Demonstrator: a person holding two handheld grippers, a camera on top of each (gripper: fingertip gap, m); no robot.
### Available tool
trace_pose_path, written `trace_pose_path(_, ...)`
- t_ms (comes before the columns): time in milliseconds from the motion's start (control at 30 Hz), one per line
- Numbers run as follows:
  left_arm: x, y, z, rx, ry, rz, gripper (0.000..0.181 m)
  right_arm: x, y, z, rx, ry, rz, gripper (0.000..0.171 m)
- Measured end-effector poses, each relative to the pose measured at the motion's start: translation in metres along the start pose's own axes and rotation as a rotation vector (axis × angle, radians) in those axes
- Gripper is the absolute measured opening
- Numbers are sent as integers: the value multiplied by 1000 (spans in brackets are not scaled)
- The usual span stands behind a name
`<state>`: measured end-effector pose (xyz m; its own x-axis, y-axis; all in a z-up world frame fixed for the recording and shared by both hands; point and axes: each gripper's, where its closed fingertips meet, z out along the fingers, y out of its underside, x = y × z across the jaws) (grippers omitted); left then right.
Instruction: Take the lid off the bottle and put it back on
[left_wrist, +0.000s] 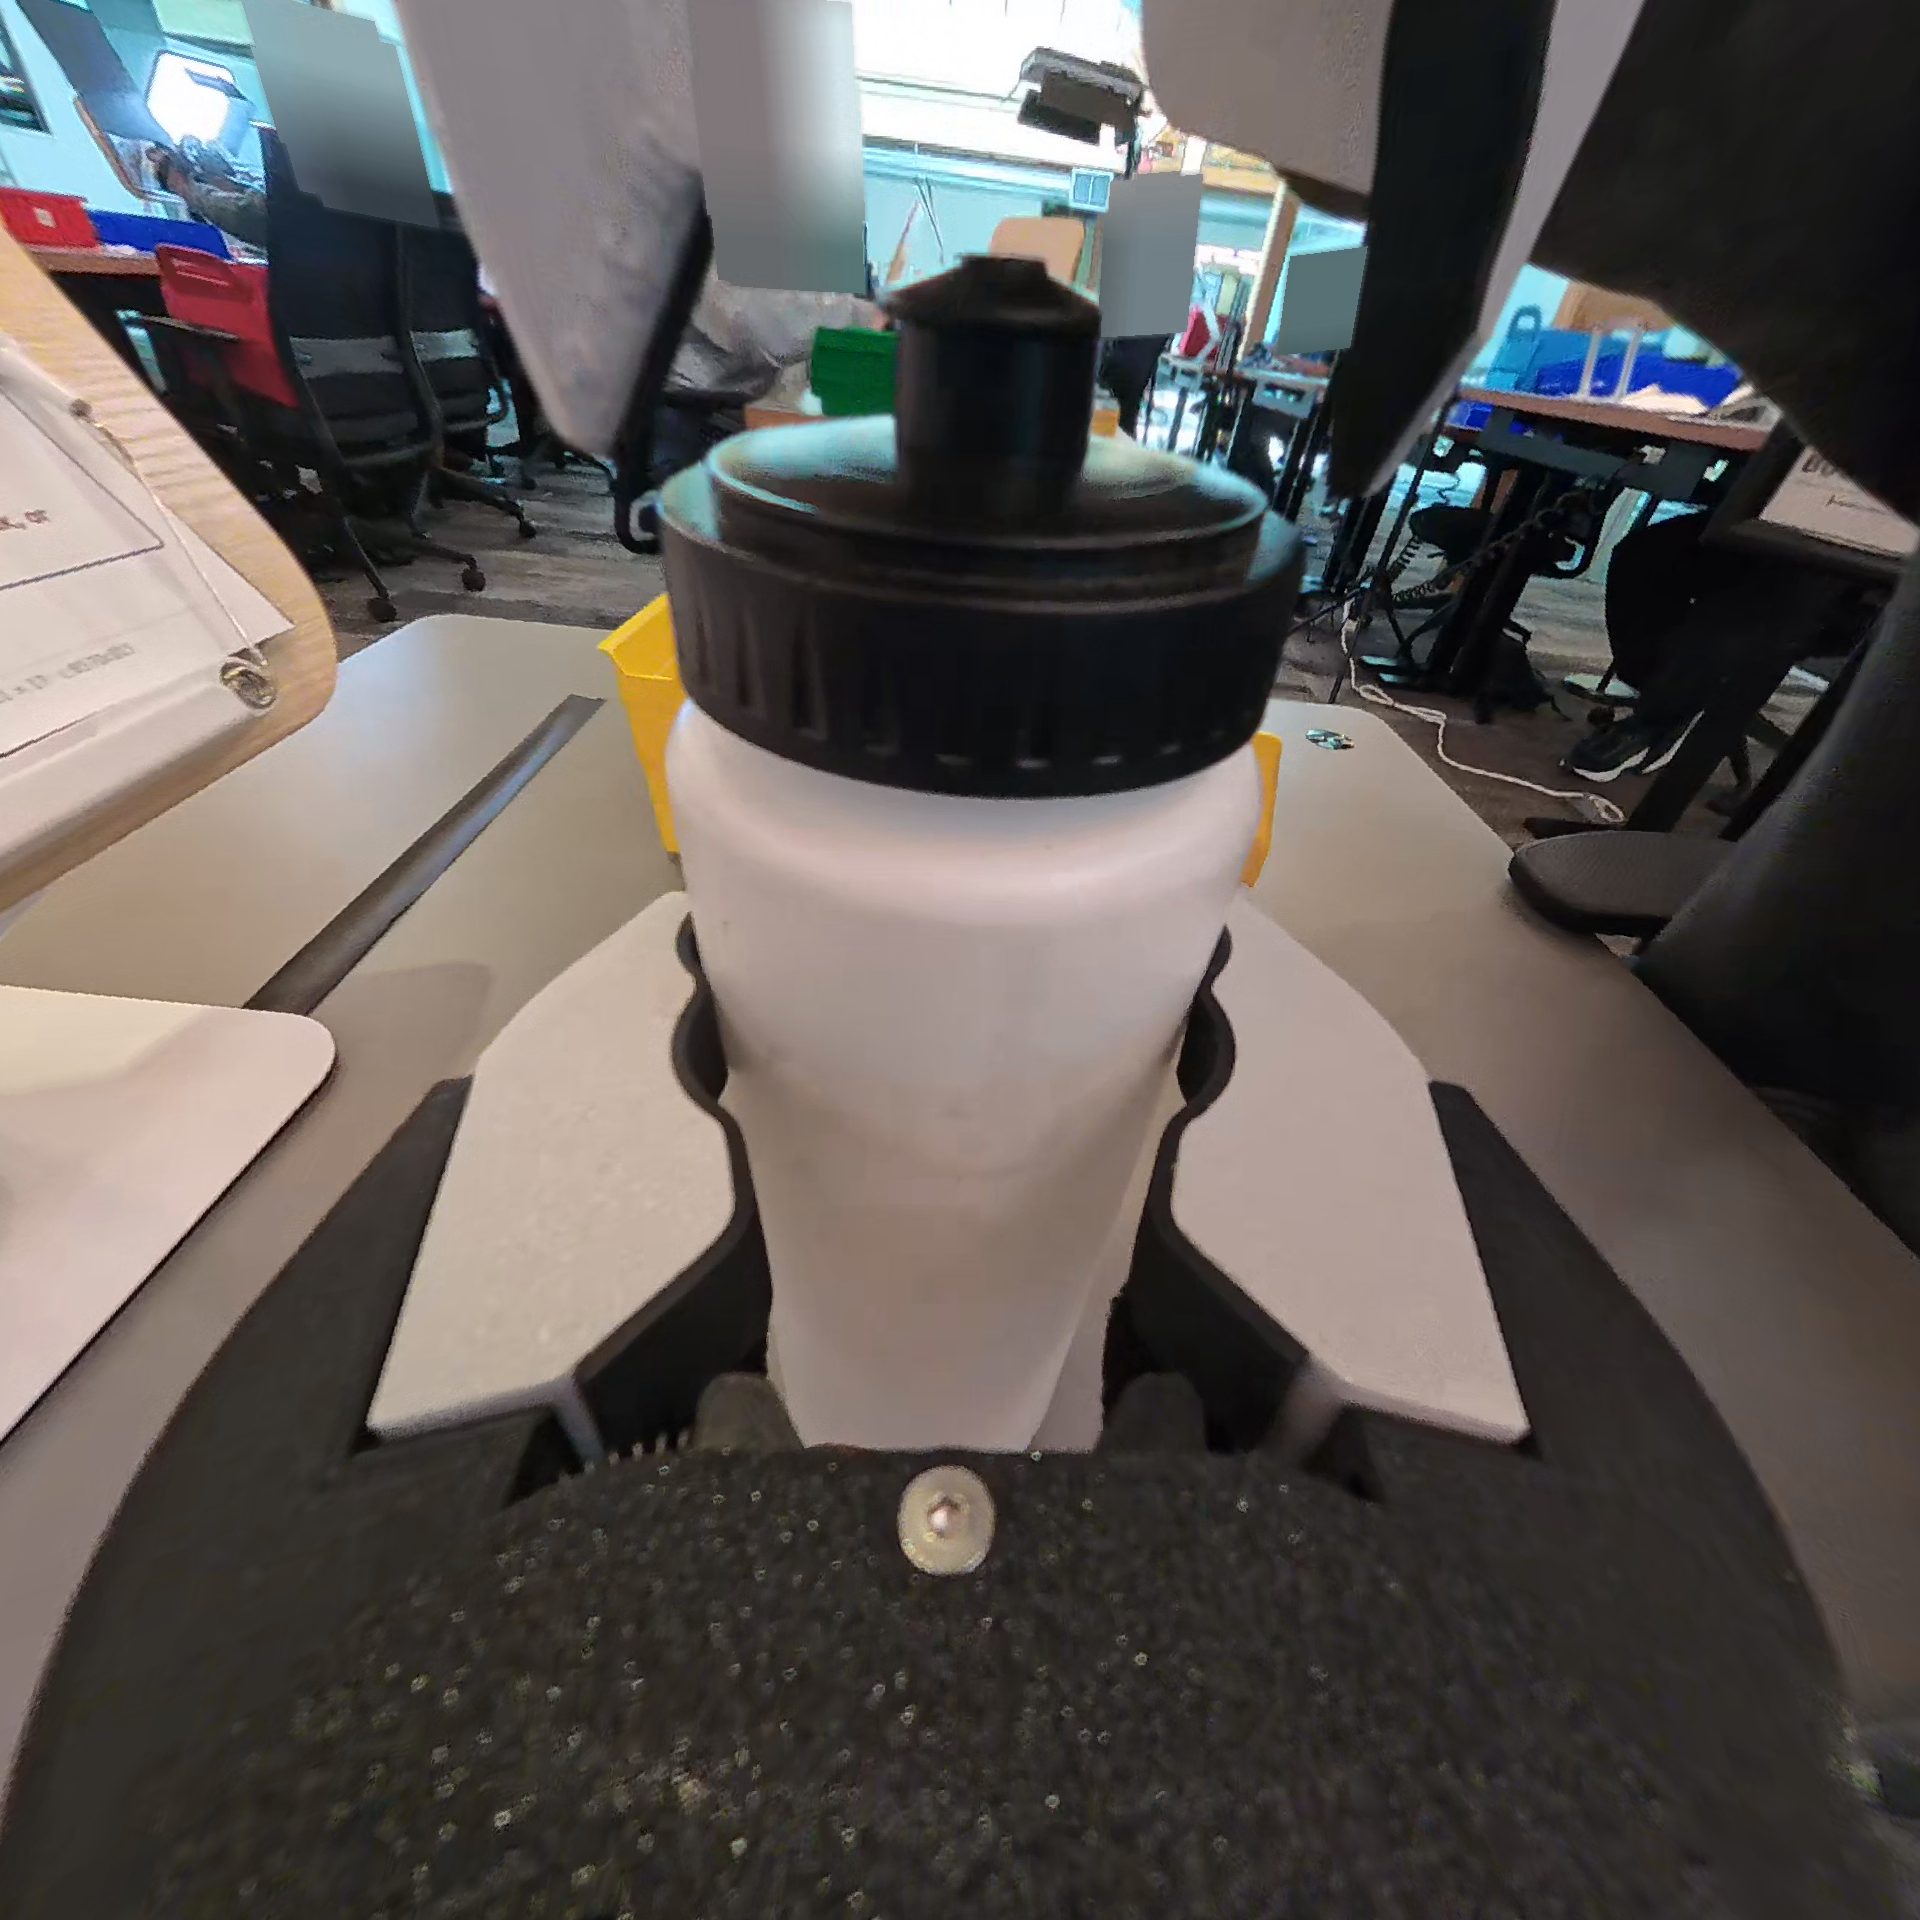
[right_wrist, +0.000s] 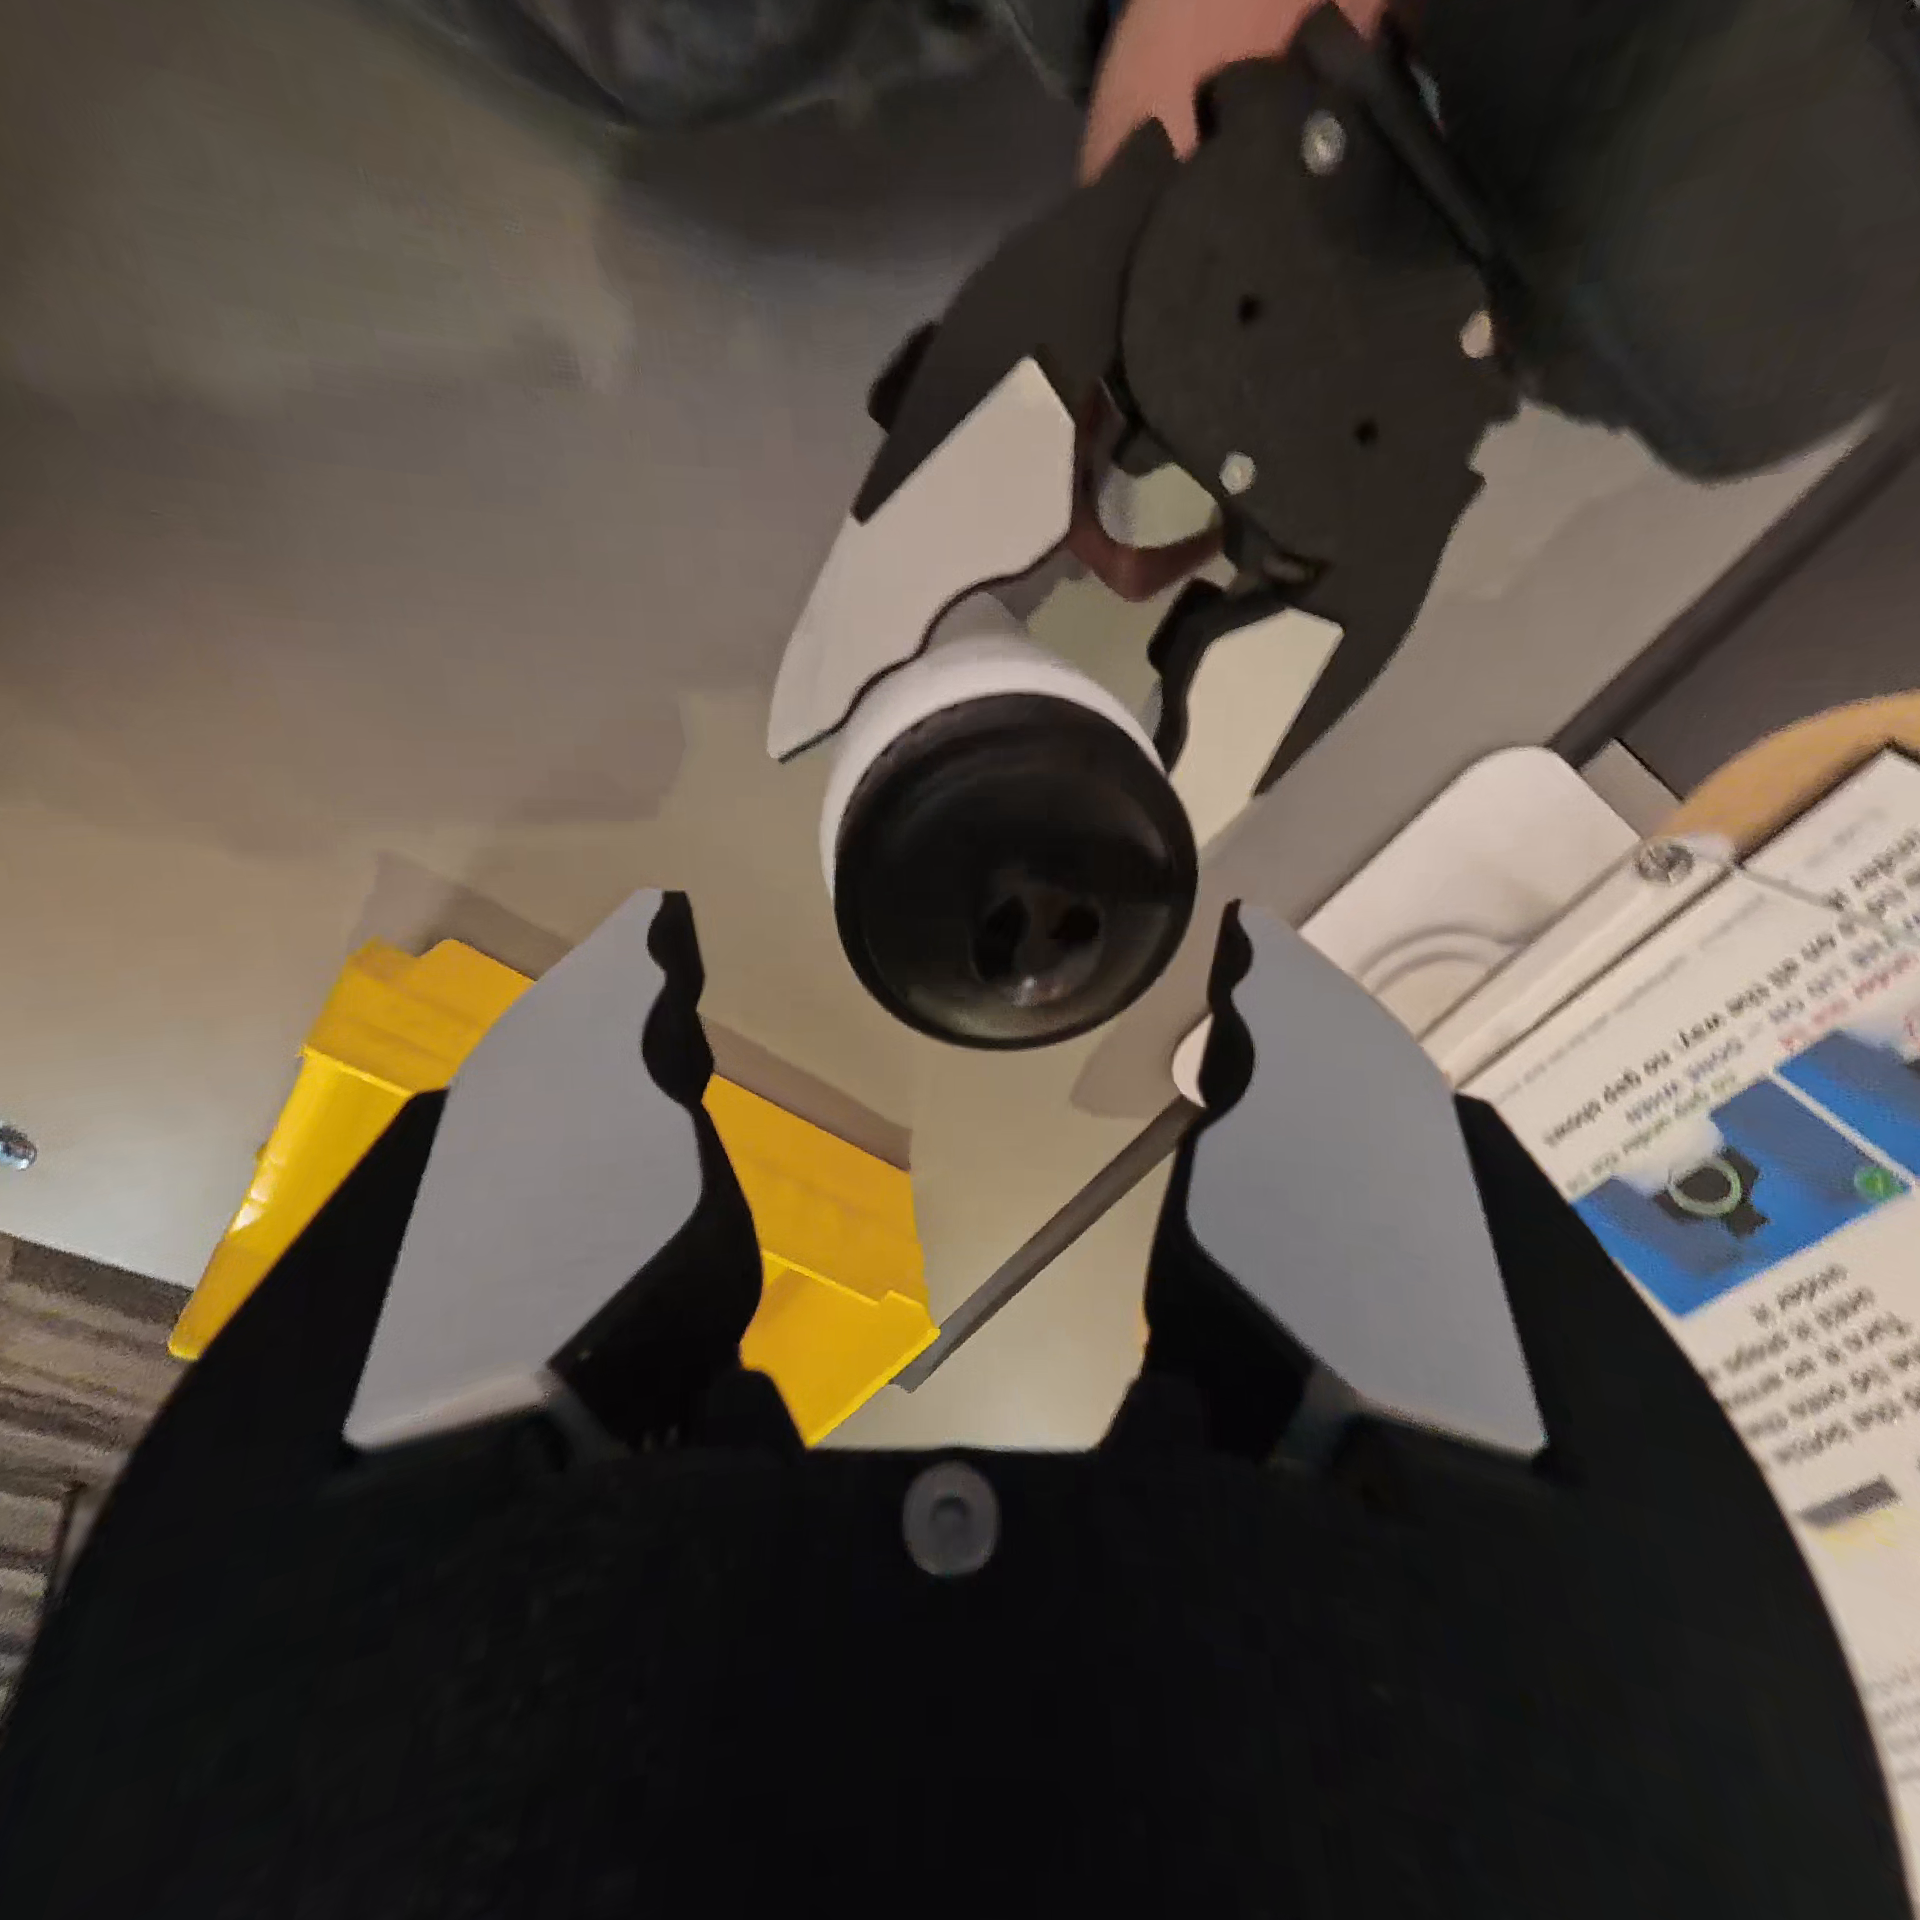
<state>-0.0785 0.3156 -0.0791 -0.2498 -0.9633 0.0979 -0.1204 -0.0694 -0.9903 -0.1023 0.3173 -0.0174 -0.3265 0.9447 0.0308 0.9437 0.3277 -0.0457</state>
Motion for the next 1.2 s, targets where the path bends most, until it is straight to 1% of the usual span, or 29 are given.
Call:
trace_pose_path(100,3,1,4,-24,2,26,87,1,-1,3,-5,12,-106,89)
trace_pose_path(267,3,2,5,-30,0,26,87,1,-2,5,37,-12,-167,73)
trace_pose_path(333,3,1,5,-29,1,24,87,0,1,9,13,-10,-199,70)
trace_pose_path(500,2,1,5,-34,-1,20,87,1,3,8,0,-38,-129,69)
trace_pose_path(667,2,2,5,-40,-5,23,87,1,3,9,6,-26,58,69)
trace_pose_path(833,3,2,5,-45,-9,24,87,1,2,9,-12,-11,350,69)
trace_pose_path(1067,1,2,4,-37,-19,15,87,2,2,10,-51,12,879,69)
trace_pose_path(1200,1,1,4,-33,-28,15,87,2,3,10,-71,24,1143,69)
